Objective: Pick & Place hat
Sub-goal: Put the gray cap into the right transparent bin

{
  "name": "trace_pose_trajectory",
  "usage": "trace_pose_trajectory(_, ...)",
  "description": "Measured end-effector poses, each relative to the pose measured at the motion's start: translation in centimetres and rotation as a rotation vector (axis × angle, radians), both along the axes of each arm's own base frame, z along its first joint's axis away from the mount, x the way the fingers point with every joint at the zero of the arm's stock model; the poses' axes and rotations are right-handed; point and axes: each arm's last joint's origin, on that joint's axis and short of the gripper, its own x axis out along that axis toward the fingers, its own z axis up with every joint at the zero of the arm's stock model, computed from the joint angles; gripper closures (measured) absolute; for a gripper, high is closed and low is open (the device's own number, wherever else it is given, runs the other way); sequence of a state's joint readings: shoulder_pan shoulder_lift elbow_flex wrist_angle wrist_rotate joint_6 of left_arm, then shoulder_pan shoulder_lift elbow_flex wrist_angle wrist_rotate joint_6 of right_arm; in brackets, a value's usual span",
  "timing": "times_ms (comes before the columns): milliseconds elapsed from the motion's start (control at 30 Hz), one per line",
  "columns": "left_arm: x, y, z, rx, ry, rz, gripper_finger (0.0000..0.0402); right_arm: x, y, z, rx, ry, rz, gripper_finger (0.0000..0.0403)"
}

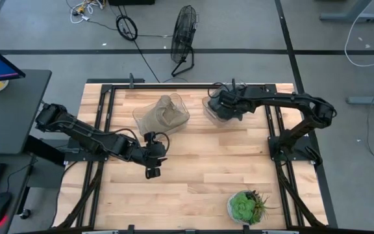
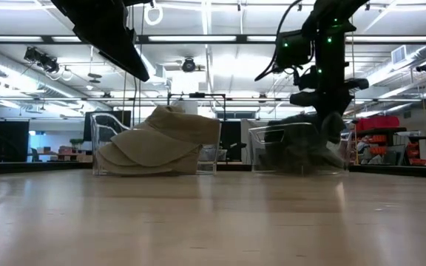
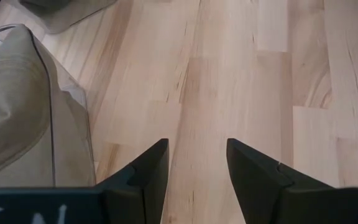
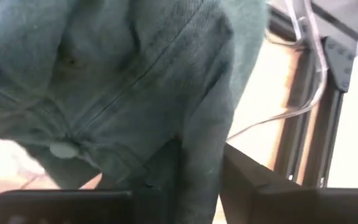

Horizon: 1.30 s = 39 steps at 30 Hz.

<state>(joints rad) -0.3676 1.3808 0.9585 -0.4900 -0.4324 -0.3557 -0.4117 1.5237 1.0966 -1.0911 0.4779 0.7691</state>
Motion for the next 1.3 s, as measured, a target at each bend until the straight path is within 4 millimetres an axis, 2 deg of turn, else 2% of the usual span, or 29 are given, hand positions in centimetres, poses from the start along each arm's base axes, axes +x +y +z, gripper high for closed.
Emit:
trace_pose_trajectory(300, 0.0, 0.0, 0.0, 0.000, 0.000, 0.000, 0.0236, -0.2, 0.9, 1.0, 0.072, -0.042, 0.098, 0.0256)
trace_pose_trajectory(400, 0.0, 0.0, 0.0, -0.002, -0.003, 0.000, 0.0236, -0.9, 1.2, 2.4, 0.047, -0.098, 0.096, 0.0254)
trace_pose_trajectory(533, 0.1, 0.0, 0.0, -0.003, -0.007, 0.000, 0.0236, -1.7, 1.5, 5.3, -0.010, -0.213, 0.110, 0.0254)
trace_pose_trajectory(600, 0.1, 0.0, 0.0, -0.006, -0.008, 0.002, 0.0236, -2.2, 1.8, 6.4, -0.009, -0.232, 0.175, 0.0254)
trace_pose_trajectory(733, 0.1, 0.0, 0.0, -0.032, -0.015, 0.031, 0.0236, -3.1, 2.9, 7.2, 0.058, -0.242, 0.300, 0.0254)
trace_pose_trajectory(833, 0.1, 0.0, 0.0, -0.038, -0.016, 0.037, 0.0236, -3.5, 3.4, 7.0, 0.086, -0.205, 0.263, 0.0257)
trace_pose_trajectory(933, 0.1, 0.0, 0.0, -0.038, -0.016, 0.037, 0.0236, -3.7, 3.8, 6.2, 0.126, -0.133, 0.225, 0.0280)
trace_pose_trajectory(1133, 0.0, 0.0, 0.0, -0.037, -0.015, 0.037, 0.0236, -2.5, 4.3, 2.3, 0.211, -0.095, 0.271, 0.0386)
trace_pose_trajectory(1200, 0.0, 0.0, 0.0, -0.037, -0.015, 0.037, 0.0236, -1.9, 4.1, 1.5, 0.192, -0.127, 0.299, 0.0392)
trace_pose_trajectory(1300, 0.1, 0.0, 0.0, -0.037, -0.015, 0.037, 0.0236, -0.7, 3.7, 1.4, 0.146, -0.207, 0.330, 0.0389)
